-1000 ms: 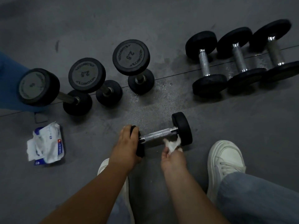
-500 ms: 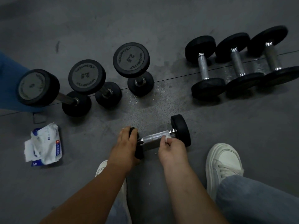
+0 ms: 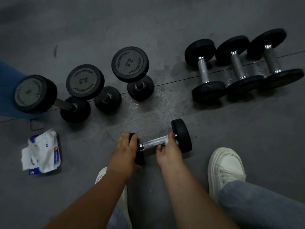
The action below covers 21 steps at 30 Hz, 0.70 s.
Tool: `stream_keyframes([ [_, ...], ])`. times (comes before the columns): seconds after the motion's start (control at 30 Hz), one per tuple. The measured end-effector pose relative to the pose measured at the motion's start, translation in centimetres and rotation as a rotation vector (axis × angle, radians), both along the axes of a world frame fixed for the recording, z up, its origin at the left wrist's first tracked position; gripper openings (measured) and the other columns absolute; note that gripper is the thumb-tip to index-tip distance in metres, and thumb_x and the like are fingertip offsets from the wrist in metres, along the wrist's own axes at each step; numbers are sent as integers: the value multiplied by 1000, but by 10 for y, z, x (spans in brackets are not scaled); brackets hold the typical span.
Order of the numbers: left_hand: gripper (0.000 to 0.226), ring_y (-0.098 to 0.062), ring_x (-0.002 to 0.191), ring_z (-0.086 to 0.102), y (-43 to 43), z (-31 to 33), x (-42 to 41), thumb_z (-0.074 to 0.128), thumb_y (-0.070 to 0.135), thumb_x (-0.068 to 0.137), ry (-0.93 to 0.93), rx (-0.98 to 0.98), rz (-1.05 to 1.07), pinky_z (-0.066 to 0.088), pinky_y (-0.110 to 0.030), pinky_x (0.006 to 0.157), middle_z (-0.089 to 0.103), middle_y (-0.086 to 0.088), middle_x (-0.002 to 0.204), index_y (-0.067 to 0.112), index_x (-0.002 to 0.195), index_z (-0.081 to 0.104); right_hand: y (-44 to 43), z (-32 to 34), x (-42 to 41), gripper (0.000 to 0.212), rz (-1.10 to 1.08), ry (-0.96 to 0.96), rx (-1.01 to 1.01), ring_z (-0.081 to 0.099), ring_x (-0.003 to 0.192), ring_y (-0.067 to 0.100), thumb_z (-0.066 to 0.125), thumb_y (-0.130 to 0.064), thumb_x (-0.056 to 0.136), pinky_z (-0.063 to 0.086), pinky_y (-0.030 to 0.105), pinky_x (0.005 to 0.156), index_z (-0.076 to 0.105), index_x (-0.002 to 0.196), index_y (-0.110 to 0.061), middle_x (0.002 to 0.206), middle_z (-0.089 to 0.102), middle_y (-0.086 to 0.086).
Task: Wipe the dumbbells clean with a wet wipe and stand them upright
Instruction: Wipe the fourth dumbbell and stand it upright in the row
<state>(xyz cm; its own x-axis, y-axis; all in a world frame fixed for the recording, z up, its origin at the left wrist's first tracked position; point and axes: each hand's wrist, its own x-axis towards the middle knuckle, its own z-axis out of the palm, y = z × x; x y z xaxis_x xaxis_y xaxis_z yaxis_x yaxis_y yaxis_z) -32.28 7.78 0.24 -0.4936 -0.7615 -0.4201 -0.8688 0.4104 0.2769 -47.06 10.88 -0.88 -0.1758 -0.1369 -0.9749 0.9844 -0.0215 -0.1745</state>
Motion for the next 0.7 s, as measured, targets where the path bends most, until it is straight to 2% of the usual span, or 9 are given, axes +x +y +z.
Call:
stream_keyframes([
  [0.07,109,-25,143,22,0,-1,0,87,28,58,-5,-1,-6,47,-37,99,16,-4,154,17,150,29,-2,3,-1,28,-29,34,19,55,113,23,54,-17,99,43,13,79,53,125,-7,129,55,12],
  [0.13,111,-25,144,21,0,-3,1,87,27,57,-12,3,-15,44,-35,103,15,-5,154,17,150,28,-3,7,3,31,-29,89,-5,58,96,21,50,-8,98,42,14,79,51,128,1,114,60,12],
  [0.2,112,-26,144,21,-1,-3,1,87,26,57,-11,12,-8,45,-37,102,15,-6,155,16,151,27,-6,8,9,29,29,135,-12,57,82,12,56,-10,96,44,19,72,53,123,0,98,61,5],
  [0.3,111,-27,145,20,-2,-2,1,86,26,57,-9,16,-10,48,-39,100,15,-6,155,16,151,27,-3,5,18,26,116,288,67,61,89,19,60,-17,96,49,24,70,56,117,-3,110,65,14],
  [0.43,112,-26,143,22,0,-1,0,88,27,55,-11,8,-11,48,-39,100,16,-5,154,17,150,29,7,-7,15,37,164,284,147,63,93,22,62,-32,94,52,21,61,63,119,-4,116,67,16],
  [0.5,112,-26,143,22,0,-1,0,89,25,55,-2,9,-12,46,-38,101,17,-6,154,16,150,30,3,-10,11,42,167,259,149,65,91,20,65,-42,90,54,27,67,66,114,-7,109,69,11],
  [0.57,110,-27,142,24,0,-1,-1,88,24,55,13,6,-7,44,-36,102,20,-7,154,14,149,32,-10,-3,4,35,167,180,121,65,87,18,66,-45,89,54,34,74,68,102,-14,101,69,5],
  [0.67,109,-27,140,28,0,-2,0,89,26,53,13,-18,-18,46,-37,100,23,-7,152,14,147,35,-24,-3,0,28,54,104,94,66,95,23,67,-41,89,54,45,88,68,94,-13,109,69,8],
  [0.7,109,-28,139,30,0,-4,2,89,26,52,15,-20,-18,47,-38,99,24,-7,151,14,146,37,-22,0,1,28,25,96,110,67,93,23,67,-39,89,55,43,84,67,96,-12,110,69,9],
])
